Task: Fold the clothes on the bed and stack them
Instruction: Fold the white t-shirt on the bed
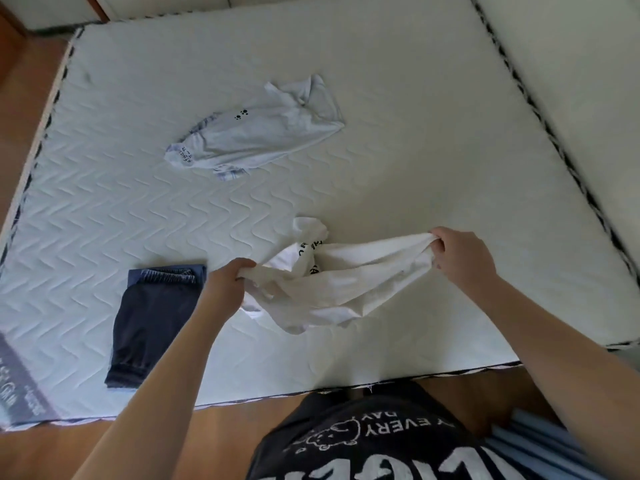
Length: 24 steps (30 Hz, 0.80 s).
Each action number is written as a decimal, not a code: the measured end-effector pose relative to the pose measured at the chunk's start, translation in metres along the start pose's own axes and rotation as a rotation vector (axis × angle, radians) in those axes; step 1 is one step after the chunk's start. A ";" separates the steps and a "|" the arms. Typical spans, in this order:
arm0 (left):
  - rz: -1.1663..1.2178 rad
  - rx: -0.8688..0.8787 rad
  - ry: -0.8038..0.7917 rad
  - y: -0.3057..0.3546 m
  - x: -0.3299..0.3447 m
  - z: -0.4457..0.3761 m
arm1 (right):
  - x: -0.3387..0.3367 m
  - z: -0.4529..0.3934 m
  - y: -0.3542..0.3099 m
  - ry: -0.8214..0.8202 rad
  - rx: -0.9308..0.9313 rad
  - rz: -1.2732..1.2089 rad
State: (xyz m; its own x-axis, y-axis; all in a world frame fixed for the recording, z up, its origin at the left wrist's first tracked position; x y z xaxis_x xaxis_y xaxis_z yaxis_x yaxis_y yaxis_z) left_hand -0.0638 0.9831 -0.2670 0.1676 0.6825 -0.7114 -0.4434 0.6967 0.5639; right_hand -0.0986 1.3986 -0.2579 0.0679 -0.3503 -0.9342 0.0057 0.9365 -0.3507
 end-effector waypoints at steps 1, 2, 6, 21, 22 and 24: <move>0.016 -0.009 0.022 0.001 -0.007 -0.001 | -0.011 0.002 0.002 0.047 0.012 0.030; 0.041 -0.023 0.040 0.001 -0.014 -0.002 | -0.021 0.004 0.005 0.086 0.022 0.056; 0.174 -0.083 0.095 -0.001 -0.039 -0.010 | -0.057 0.015 0.028 0.214 0.114 0.059; 0.288 0.023 0.142 0.084 -0.088 -0.050 | -0.115 0.010 0.083 0.483 0.593 -1.013; 0.311 0.023 0.148 0.095 -0.090 -0.056 | -0.118 0.002 0.082 0.513 0.584 -1.040; 0.341 0.032 0.182 0.123 -0.098 -0.069 | -0.132 -0.017 0.087 0.603 0.574 -1.114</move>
State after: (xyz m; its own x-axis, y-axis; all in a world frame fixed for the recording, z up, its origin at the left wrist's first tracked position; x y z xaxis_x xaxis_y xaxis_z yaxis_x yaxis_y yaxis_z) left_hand -0.1960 0.9870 -0.1570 -0.1450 0.8280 -0.5417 -0.4184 0.4448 0.7919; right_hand -0.1240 1.5258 -0.1657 -0.6783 -0.7252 -0.1186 0.1862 -0.0135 -0.9824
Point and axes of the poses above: each hand's wrist, its own z-axis away from the middle knuckle, its own x-axis out of the palm, y = z × x, the point moved 1 cm from there along -z, towards the middle knuckle, and after that the axes turned 6 degrees about -x, right-handed, at the moved point
